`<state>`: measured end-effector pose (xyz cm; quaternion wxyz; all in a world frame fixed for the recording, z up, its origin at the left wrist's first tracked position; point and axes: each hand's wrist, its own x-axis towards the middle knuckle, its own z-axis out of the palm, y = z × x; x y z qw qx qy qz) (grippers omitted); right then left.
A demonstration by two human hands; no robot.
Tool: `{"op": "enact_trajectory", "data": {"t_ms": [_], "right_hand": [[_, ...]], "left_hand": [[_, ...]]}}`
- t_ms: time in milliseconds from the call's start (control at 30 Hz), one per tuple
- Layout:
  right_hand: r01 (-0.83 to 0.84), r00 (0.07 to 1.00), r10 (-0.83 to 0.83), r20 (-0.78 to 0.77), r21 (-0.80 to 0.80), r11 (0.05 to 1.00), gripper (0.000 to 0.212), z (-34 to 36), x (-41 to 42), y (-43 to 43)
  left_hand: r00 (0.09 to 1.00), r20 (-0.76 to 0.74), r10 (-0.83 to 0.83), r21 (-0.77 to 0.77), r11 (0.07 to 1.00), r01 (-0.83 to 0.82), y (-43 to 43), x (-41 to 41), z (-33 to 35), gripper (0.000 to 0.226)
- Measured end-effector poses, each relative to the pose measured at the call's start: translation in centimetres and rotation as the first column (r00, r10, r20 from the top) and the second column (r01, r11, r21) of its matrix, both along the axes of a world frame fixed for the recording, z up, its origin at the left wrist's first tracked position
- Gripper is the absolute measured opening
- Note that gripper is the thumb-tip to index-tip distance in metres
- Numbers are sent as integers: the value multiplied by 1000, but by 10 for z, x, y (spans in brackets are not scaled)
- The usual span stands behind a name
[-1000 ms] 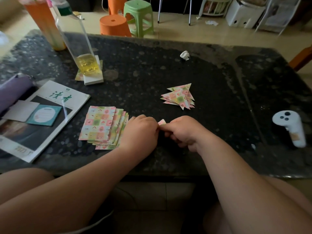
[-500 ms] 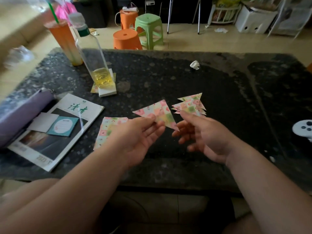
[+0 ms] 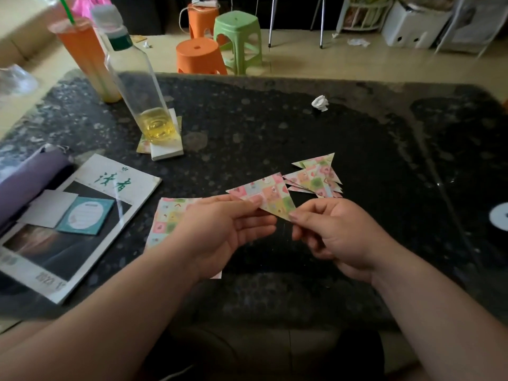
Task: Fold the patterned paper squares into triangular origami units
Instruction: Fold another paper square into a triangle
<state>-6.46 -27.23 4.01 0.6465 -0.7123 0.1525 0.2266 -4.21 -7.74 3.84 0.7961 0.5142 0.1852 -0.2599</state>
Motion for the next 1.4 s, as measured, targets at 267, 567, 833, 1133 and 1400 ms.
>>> {"op": "enact_trajectory", "data": {"t_ms": [267,567,833,1133,1400], "right_hand": [[32,999,-27,25,-248,968,26,-8,17,-13],[75,994,-101,29,-870,488,57,-25,88,-63],[1,1000,24,16,-860,511,51,-23,125,-37],[-75,994,-14,-104,-804,590,43,-43,132,-36],[-306,918,387,-89,-779,548,10,15,146,-70]], "left_hand": [[997,61,44,227,972,-57,-2,31,-17,9],[997,75,37,275,960,-56,-7,36,-18,12],[975,107,-192,379,915,139,-18,29,-15,15],[962,92,-257,421,886,196,-19,32,-24,15],[953,60,-296,444,863,240,-20,30,-23,15]]}}
